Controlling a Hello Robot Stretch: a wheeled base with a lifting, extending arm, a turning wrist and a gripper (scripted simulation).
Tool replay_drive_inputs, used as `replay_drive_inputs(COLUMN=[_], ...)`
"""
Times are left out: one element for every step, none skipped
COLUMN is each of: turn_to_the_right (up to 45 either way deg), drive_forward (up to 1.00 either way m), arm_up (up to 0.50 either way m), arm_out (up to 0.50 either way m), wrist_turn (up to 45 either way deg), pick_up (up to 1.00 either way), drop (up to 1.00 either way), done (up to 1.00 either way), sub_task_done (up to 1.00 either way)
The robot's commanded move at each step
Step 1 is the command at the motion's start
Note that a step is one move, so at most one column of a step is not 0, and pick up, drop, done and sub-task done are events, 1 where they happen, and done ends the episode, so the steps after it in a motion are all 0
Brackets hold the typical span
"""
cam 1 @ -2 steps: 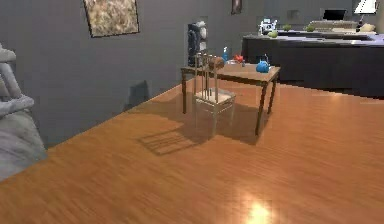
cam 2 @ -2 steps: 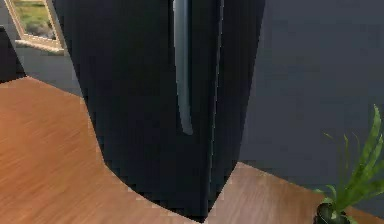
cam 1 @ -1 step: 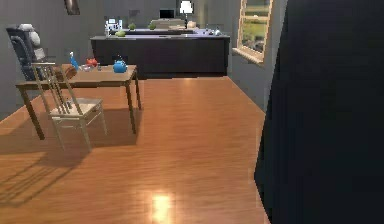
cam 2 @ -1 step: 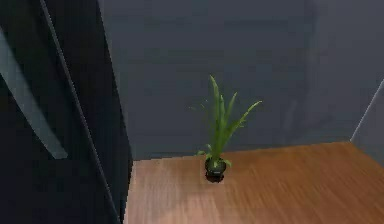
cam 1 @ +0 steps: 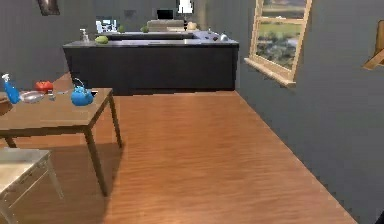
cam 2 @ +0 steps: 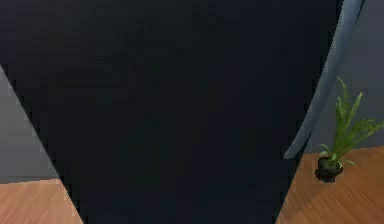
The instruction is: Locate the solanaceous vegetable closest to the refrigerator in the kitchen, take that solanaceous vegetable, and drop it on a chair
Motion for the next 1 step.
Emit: replay_drive_inputs(turn_to_the_right=[3.0], drive_forward=[0.00], arm_up=[0.00], arm_out=[0.00], wrist_turn=[0.0], pick_up=[0.00], drop=[0.00], done=[0.00], sub_task_done=[0.00])
